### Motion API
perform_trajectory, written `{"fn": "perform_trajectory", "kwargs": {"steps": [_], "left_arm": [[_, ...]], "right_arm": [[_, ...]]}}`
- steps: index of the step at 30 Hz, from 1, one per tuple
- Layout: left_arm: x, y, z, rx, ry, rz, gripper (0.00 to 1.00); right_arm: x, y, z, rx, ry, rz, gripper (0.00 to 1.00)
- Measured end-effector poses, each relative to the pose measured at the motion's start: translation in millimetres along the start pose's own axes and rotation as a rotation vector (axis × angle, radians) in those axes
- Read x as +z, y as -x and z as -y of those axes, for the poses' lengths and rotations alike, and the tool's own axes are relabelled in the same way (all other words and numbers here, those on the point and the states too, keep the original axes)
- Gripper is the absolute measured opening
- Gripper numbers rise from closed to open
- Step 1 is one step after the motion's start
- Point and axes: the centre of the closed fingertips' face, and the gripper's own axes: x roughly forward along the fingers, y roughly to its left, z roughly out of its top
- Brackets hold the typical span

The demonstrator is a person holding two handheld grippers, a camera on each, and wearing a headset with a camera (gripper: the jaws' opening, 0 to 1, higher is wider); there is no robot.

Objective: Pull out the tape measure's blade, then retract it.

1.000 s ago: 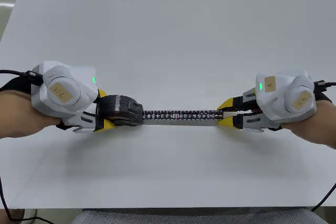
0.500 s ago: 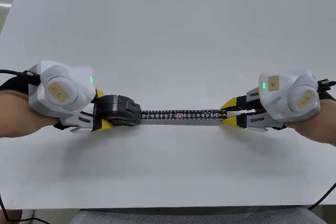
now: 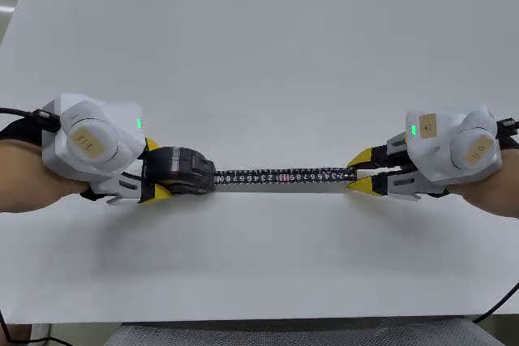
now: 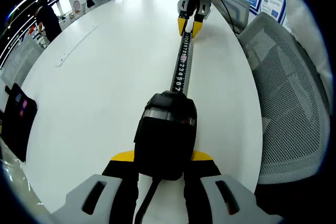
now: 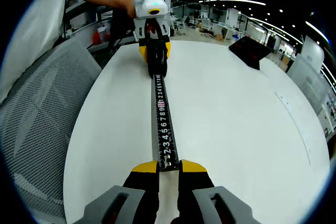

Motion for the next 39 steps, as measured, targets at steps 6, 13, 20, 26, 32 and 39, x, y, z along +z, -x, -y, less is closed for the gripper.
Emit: {"fn": "perform_trajectory", "kwargs": {"steps": [6,13,20,26,32,39], "left_arm": [[-0.2,0.1,0.0,0.000,-0.002,-0.002,0.28],[-0.2,0.0,0.0,0.000,-0.003,-0.005,0.28],[-0.2,-0.3,-0.1,0.002,-0.003,-0.007,0.28],[0.2,-0.7,0.1,0.001,-0.003,-0.007,0.28],[0.2,-0.9,0.2,0.001,-0.004,-0.009,0.28],[0.6,-0.7,0.4,0.000,-0.004,-0.009,0.28]], "right_arm": [[-5.9,3.9,1.5,-0.002,-0.004,-0.009,0.09],[-13.3,8.8,2.3,-0.006,-0.010,-0.022,0.09],[-21.3,13.8,1.9,-0.009,-0.015,-0.038,0.08],[-28.7,19.5,1.8,-0.011,-0.019,-0.054,0.08],[-35.3,24.0,2.4,-0.014,-0.025,-0.069,0.08],[-41.5,28.5,2.7,-0.015,-0.028,-0.085,0.08]]}}
